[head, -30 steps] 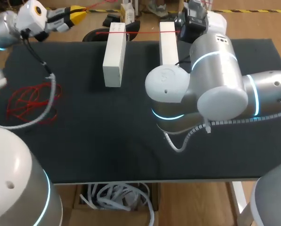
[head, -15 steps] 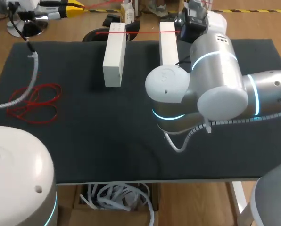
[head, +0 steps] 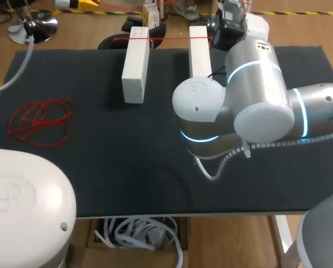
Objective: Grab the tape and strap the tape.
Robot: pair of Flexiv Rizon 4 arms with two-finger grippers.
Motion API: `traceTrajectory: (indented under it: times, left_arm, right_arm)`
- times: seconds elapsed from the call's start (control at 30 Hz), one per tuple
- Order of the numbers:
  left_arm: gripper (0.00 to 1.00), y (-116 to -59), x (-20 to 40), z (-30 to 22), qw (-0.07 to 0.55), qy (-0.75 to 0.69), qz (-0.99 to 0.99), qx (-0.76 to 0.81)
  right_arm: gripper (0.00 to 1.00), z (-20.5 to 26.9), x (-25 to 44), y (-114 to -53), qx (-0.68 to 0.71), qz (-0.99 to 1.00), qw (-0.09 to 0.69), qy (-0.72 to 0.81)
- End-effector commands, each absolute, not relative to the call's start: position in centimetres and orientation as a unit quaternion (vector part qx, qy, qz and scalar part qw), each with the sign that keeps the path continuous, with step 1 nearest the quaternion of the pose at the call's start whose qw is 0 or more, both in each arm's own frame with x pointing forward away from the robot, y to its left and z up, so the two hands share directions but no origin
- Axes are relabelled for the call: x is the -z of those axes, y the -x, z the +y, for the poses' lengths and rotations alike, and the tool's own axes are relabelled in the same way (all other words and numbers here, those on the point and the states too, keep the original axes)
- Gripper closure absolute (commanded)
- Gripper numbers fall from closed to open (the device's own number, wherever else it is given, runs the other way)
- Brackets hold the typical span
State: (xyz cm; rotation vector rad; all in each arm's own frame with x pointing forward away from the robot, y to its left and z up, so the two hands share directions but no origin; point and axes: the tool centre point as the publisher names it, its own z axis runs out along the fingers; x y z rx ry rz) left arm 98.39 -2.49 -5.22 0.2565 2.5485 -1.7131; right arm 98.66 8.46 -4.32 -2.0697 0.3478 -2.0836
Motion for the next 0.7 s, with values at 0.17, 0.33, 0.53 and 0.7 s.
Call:
traceTrajectory:
  times: [0.17, 0.33, 0.53, 0.7]
  left_arm:
    - [1.00, -98.2, 2.9, -4.0, 0.044, -0.094, 0.890, 0.445]
    - [1.00, -98.4, 2.1, -5.2, 0.040, -0.115, 0.890, 0.440]
    - [1.00, -98.5, 1.9, -7.1, 0.029, -0.134, 0.879, 0.456]
    - [1.00, -98.6, 1.6, -8.6, 0.026, -0.146, 0.878, 0.454]
  right_arm:
    - [1.00, 8.2, 4.0, -98.7, 0.699, 0.115, 0.092, 0.700]
    - [1.00, 8.2, 4.0, -98.7, 0.699, 0.115, 0.092, 0.700]
    - [1.00, 8.2, 4.0, -98.7, 0.699, 0.115, 0.092, 0.700]
    - [1.00, 8.2, 4.0, -98.7, 0.699, 0.115, 0.092, 0.700]
